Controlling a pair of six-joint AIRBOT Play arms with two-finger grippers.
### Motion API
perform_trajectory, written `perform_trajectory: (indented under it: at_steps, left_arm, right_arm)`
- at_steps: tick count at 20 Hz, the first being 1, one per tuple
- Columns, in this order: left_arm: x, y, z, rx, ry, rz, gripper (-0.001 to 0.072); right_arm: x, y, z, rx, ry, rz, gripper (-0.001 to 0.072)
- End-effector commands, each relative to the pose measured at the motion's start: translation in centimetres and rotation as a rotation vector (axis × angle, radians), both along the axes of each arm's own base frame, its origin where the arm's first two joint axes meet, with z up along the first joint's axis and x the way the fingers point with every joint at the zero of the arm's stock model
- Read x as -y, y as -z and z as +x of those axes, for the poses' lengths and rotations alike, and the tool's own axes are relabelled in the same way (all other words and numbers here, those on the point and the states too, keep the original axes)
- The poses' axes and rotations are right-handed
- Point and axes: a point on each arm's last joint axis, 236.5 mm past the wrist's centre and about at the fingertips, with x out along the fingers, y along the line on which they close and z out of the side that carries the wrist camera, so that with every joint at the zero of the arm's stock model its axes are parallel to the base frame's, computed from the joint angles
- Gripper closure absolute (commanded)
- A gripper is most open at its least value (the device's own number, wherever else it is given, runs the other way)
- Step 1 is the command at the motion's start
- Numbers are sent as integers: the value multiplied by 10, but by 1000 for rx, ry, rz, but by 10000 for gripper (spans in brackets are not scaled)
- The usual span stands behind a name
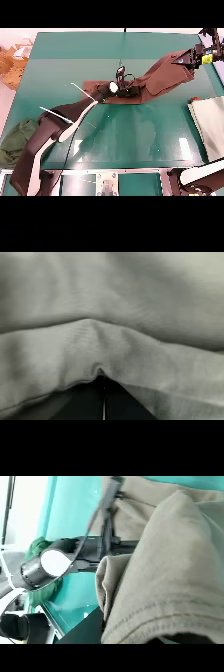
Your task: Fold the shirts.
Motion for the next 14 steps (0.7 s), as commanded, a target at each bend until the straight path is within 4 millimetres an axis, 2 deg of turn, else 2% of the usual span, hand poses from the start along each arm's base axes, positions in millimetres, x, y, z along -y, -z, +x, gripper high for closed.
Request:
perform_trajectory:
  at_steps: [1,3,4,5,7,9,11,13,14]
  left_arm:
    - [7,-20,-9,-47,67,-44,686]
    - [-8,-59,-20,0,251,-23,686]
    - [-29,-79,-26,27,358,11,686]
    - [-57,-95,-28,39,423,61,686]
    - [-134,-118,-22,29,453,198,686]
    - [-216,-136,-18,-6,425,336,686]
    - [-278,-156,-22,-52,387,396,686]
    - [-321,-171,-22,-76,332,404,686]
    - [-339,-177,-20,-78,298,403,686]
  right_arm:
    - [-10,-15,-4,16,-8,23,695]
    - [-11,-15,-4,13,-7,24,695]
    - [-13,-16,-4,6,-6,27,695]
    - [-16,-16,-4,-5,-3,32,695]
    - [-33,-19,-4,-13,-22,48,695]
    - [-65,-21,-2,-9,-52,55,695]
    - [-108,-21,2,-7,-76,66,695]
    - [-160,-18,11,14,-74,83,695]
    - [-185,-10,16,14,-64,75,694]
